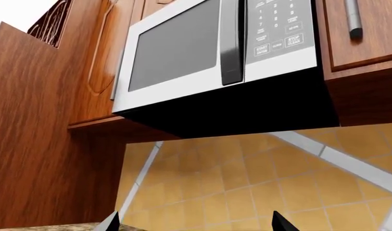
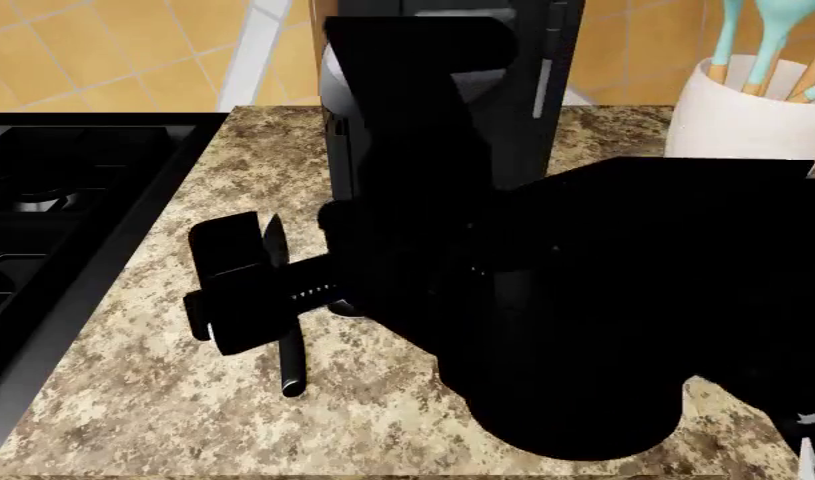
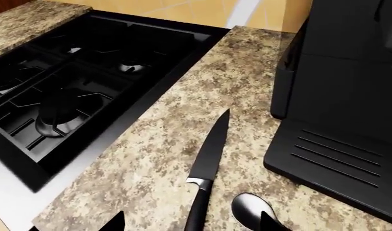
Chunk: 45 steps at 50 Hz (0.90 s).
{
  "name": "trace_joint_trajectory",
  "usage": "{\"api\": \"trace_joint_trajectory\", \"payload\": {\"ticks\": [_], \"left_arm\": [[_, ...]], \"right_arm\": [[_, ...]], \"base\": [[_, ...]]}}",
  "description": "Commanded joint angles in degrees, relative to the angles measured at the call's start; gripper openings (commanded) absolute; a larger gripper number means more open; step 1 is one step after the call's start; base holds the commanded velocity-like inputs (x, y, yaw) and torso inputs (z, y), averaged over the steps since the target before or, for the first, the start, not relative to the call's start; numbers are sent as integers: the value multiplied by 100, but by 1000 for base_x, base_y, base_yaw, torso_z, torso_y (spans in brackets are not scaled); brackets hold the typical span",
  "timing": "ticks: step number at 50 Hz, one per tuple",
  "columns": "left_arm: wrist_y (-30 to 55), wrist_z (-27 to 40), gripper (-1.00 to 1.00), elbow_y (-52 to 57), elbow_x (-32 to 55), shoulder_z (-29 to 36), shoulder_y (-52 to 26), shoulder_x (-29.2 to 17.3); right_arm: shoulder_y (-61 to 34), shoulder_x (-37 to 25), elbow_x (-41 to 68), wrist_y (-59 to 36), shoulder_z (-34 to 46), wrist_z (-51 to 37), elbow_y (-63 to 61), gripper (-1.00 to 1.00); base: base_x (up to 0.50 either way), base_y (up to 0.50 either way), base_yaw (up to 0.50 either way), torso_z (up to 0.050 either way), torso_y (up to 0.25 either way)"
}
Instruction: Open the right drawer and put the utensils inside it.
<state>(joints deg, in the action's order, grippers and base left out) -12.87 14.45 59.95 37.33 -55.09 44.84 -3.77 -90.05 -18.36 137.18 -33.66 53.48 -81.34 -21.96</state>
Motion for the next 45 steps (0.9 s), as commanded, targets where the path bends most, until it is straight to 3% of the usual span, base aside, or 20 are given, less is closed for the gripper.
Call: {"api": "trace_joint_trajectory", "payload": {"ticks": [1, 45], "left_arm": [[9, 30, 100, 0, -40, 50, -2, -29], [23, 59, 100, -1, -49, 97, -3, -53]], "right_arm": [[164, 331, -123, 317, 319, -220, -53, 100], [-302, 1107, -474, 1281, 669, -217, 678, 100]], "base": [[0, 0, 0, 0, 0], [0, 0, 0, 0, 0]]}}
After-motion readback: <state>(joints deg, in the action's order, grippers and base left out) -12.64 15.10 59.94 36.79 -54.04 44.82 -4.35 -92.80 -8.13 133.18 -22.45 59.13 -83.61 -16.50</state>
